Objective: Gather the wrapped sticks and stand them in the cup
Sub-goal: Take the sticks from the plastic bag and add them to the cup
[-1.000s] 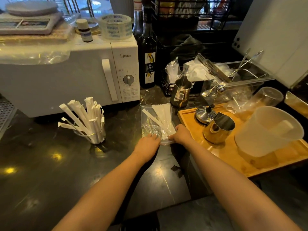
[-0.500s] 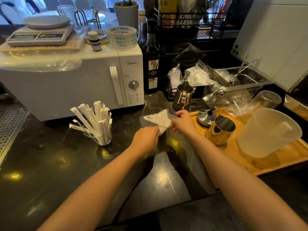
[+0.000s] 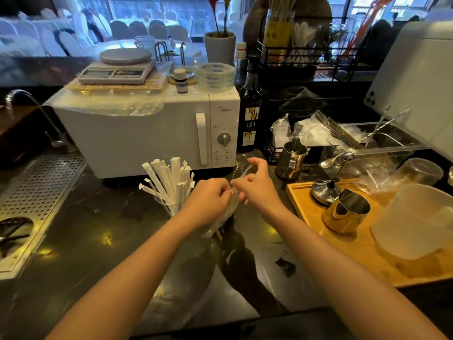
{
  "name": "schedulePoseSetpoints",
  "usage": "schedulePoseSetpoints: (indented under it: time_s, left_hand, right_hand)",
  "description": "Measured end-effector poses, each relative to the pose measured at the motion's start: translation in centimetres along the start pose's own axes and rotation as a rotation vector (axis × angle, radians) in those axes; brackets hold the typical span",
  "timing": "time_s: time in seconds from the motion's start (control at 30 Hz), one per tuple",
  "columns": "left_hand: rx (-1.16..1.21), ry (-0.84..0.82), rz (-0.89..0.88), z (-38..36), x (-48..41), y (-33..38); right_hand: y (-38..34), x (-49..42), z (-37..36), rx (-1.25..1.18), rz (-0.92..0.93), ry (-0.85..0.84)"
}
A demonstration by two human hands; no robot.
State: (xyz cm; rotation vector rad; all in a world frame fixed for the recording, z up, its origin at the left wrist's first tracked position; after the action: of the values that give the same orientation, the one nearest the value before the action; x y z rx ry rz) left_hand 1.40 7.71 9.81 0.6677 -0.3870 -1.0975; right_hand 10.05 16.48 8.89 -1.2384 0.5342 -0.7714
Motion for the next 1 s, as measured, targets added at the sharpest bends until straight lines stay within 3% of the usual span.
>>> schedulePoseSetpoints:
  time_s: [0.2,0.63,0.8,1.0]
  left_hand:
    - [0.022,0.106,0.081,1.9,2.0,-1.3]
    - [0.041,0.282,0.212,4.6,5.2,-4.4]
    - [0.072,0.244,0.299,5.3,6.3,-6.0]
    - [0.390,0.152,0.290,6.7,7.9,-7.1]
  right_hand:
    - [-1.1,1.3,-3.3,-0.084,-0.039,-0.106]
    - [-2.5,2.1,-8.3,0.110,0.042,-0.400]
    - [-2.5,2.4,-10.1,0.110,0.046,-0.497]
    - [-2.7,2.5,-11.8,0.045,0.075,-0.631]
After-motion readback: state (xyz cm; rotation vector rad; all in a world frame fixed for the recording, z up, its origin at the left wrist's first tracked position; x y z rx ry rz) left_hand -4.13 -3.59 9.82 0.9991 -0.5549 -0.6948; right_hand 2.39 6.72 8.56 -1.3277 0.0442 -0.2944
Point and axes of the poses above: each hand's wrist, its own x-axis away from the middle knuckle, its own z-axis out of the back of the hand, y = z × x, the point moved 1 cm from there along -x, towards the middle knuckle, and after that the axes turned 1 degree about z, right-handed, at the moved point
